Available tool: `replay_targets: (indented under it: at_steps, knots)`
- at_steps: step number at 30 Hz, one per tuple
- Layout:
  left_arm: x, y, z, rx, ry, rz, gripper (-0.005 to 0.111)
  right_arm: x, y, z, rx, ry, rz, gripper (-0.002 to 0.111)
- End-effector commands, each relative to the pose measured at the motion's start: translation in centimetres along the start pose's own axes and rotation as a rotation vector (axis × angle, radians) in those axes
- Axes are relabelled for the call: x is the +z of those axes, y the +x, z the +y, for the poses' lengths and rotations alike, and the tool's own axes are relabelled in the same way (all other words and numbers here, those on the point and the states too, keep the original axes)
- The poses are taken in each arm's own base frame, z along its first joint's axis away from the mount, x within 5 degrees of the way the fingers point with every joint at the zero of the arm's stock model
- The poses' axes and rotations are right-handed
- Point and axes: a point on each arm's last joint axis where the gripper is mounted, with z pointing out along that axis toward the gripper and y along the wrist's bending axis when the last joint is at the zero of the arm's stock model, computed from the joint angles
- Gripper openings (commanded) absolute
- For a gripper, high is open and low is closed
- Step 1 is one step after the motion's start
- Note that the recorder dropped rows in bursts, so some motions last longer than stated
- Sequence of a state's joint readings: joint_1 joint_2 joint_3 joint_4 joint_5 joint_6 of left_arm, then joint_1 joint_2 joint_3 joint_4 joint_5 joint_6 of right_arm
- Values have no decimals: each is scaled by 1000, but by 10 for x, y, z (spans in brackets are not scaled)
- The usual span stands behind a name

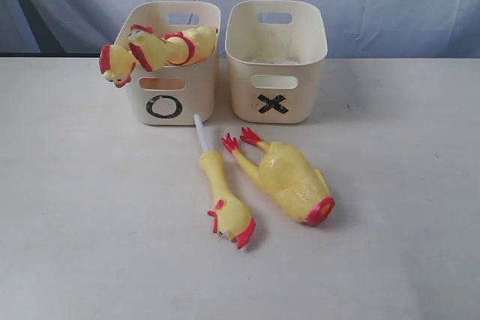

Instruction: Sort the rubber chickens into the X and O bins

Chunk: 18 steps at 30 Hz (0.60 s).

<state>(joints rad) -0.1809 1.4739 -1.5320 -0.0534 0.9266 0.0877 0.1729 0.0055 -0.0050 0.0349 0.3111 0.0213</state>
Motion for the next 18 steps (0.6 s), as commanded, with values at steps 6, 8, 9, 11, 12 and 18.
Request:
replay_targets:
  at_steps: [6, 8, 9, 11, 12, 18]
  knots:
    - [-73, 43, 3, 24, -92, -97, 0, 0, 1, 0, -1, 2, -6, 0]
    - [-85, 62, 1, 13, -93, -112, 0, 0, 1, 0, 0, 2, -6, 0]
    - [-90, 72, 0, 14, -93, -120, 0, 0, 1, 0, 0, 2, -6, 0]
    - [-98, 85, -1, 17, -98, -143, 0, 0, 1, 0, 0, 2, -6, 0]
    - [-100, 94, -1, 17, -97, -148, 0, 0, 1, 0, 0, 2, -6, 0]
    - [-113, 140, -4, 28, -108, -243, 0, 0, 1, 0, 0, 2, -6, 0]
